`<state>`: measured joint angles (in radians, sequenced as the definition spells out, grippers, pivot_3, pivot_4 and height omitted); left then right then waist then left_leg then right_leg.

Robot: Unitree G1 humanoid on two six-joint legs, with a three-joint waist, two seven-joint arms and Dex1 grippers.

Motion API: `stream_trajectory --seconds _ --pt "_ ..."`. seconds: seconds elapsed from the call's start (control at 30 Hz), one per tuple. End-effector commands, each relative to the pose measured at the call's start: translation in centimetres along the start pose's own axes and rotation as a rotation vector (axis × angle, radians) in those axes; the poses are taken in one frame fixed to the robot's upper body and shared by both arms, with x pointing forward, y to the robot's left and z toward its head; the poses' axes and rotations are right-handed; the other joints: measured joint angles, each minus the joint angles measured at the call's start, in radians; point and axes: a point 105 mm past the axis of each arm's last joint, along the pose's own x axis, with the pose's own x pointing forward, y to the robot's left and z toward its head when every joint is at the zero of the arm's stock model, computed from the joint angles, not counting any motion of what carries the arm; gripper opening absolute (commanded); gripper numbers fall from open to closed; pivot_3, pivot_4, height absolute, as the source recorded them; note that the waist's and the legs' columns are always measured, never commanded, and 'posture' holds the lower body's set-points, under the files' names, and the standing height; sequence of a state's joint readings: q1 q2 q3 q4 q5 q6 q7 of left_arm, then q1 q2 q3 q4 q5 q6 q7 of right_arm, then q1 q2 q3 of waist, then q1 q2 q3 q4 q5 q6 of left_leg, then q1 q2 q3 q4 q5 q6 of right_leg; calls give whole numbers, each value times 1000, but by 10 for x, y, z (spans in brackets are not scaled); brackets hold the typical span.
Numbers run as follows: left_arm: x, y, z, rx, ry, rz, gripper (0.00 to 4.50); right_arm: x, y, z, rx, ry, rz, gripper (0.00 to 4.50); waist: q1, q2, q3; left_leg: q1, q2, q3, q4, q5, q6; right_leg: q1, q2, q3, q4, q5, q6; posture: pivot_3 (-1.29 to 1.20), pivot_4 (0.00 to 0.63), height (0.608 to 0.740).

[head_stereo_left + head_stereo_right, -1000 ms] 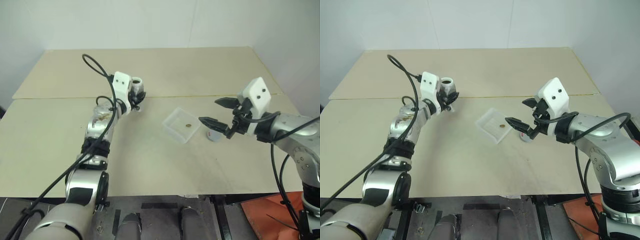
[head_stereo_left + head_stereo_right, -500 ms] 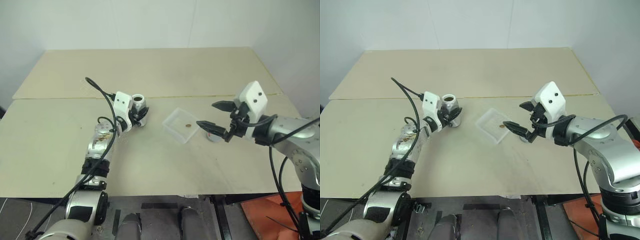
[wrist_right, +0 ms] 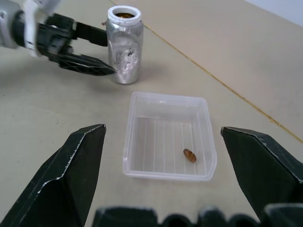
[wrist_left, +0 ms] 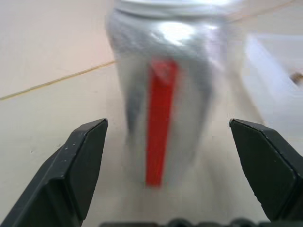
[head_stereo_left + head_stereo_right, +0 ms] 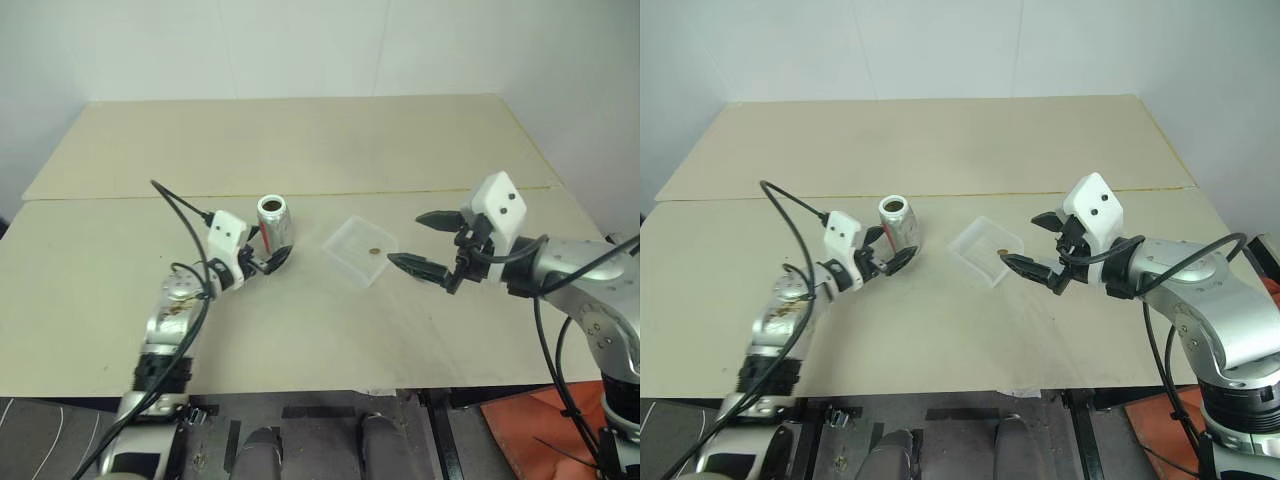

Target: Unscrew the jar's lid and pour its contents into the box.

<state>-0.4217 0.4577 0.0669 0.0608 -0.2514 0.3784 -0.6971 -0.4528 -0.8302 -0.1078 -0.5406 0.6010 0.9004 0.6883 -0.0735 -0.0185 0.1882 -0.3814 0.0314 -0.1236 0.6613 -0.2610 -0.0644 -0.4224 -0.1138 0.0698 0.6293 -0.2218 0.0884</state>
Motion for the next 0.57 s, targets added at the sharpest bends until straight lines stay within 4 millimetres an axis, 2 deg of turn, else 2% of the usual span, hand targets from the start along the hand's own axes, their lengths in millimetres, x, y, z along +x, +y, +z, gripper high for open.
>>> stream_trajectory --seconds 0.03,0.2,0.3,0.43,0.57 --pt "-43 13 37 76 -44 -77 4481 -10 -5 13 -59 -43 -25 4500 1 0 0 0 0 0 0 0 0 0 0 0 0 0 0 0 150 740" --pt "-111 27 74 169 -68 -246 4481 -18 -8 17 -60 -79 -9 4500 5 0 0 0 1 0 -1 -1 2 0 0 0 -1 0 -1 0 150 740" --pt "-137 32 81 193 -31 -277 4481 -19 -8 15 -61 -87 14 4500 9 0 0 0 1 1 -1 -1 2 1 0 0 -2 0 -1 0 150 740" --pt "-151 30 84 199 -8 -268 4481 -20 -6 15 -46 -81 55 4500 8 0 0 1 2 1 -1 -2 3 1 0 0 -2 -1 -1 0 150 740" --pt "-152 21 83 190 -17 -253 4481 -23 -5 20 -56 -94 73 4500 6 0 0 0 2 1 -1 -2 3 0 1 0 -1 -1 -1 0 150 740"
